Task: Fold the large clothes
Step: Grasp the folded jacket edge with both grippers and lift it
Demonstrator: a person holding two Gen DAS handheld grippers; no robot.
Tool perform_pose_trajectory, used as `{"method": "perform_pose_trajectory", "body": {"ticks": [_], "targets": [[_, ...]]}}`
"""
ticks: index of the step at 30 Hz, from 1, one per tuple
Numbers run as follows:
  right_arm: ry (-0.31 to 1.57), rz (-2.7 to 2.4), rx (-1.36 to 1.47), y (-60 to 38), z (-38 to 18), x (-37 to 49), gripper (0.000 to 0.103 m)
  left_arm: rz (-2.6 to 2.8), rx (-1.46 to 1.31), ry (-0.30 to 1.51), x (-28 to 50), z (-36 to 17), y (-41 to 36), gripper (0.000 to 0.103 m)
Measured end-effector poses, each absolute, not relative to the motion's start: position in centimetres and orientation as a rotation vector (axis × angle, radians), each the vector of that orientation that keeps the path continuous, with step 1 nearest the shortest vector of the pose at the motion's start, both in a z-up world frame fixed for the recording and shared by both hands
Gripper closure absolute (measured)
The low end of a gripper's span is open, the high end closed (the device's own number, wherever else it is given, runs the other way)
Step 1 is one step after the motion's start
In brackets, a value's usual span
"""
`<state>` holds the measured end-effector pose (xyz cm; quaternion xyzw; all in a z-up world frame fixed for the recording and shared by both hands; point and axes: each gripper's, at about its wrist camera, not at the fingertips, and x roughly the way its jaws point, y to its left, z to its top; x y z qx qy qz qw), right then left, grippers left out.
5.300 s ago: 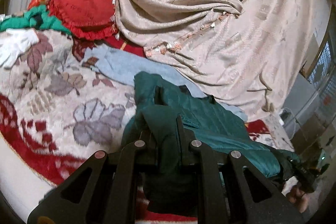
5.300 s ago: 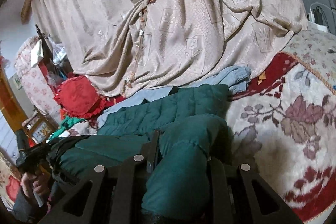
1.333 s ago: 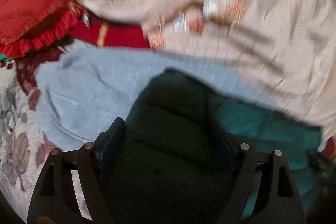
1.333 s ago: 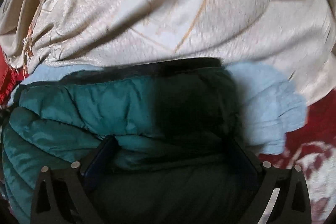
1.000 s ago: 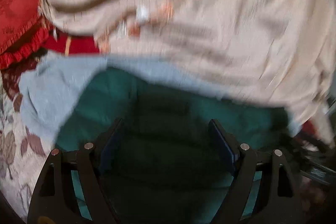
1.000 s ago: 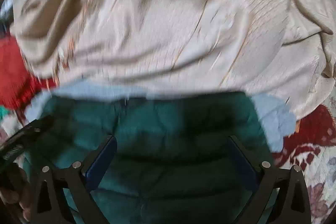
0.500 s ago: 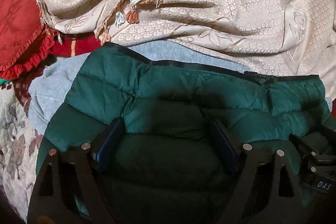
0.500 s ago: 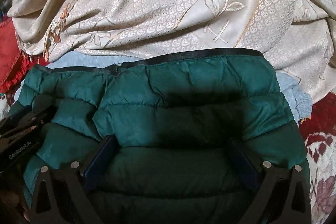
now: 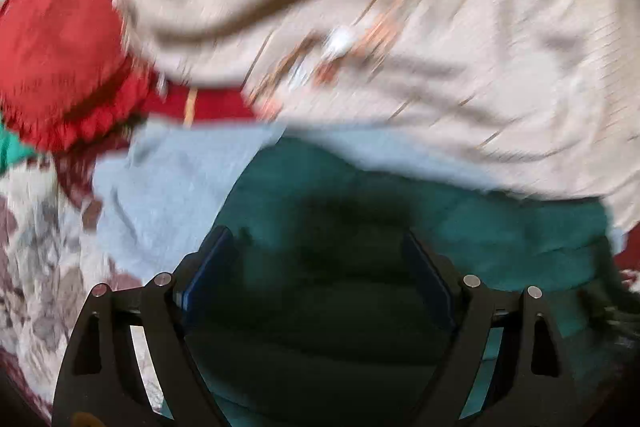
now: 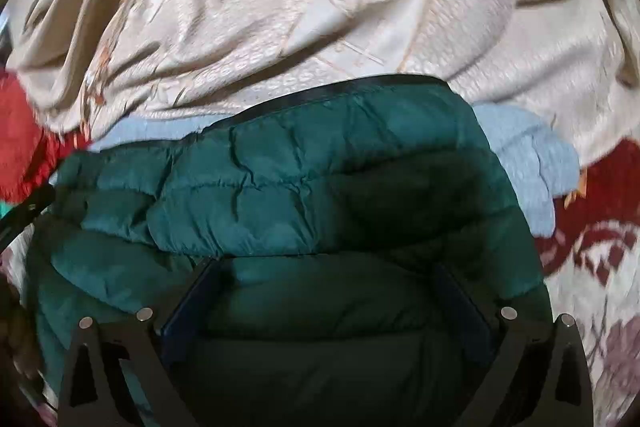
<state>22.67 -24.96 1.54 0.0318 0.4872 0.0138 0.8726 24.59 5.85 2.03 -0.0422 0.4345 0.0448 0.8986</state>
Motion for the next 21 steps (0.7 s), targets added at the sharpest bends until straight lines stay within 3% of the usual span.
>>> {"method": "perform_pose_trajectory", "body": {"ticks": [2,10,16,21], "targets": [[1.001,0.034,0.053,-24.7,1.4,22.4,0.000,0.074,-0.134,0.940,25.2,0.1,6.8,0.017],[1.021,0.027,0.039,-24.6,1.5,22.5,0.000,0.092,-0.118,0.895,24.4,0.5,6.4,0.016],[0.932,0.048,0.052,-25.1,5.7,20.0,0.000,0.097,-0.112,0.899,24.3,0.5,6.4,0.016],[1.031,0.131,0.032,-24.9,1.6,19.9,0.000,0.096,-0.111,0.906,24.5,0.5,6.4,0.015]]}}
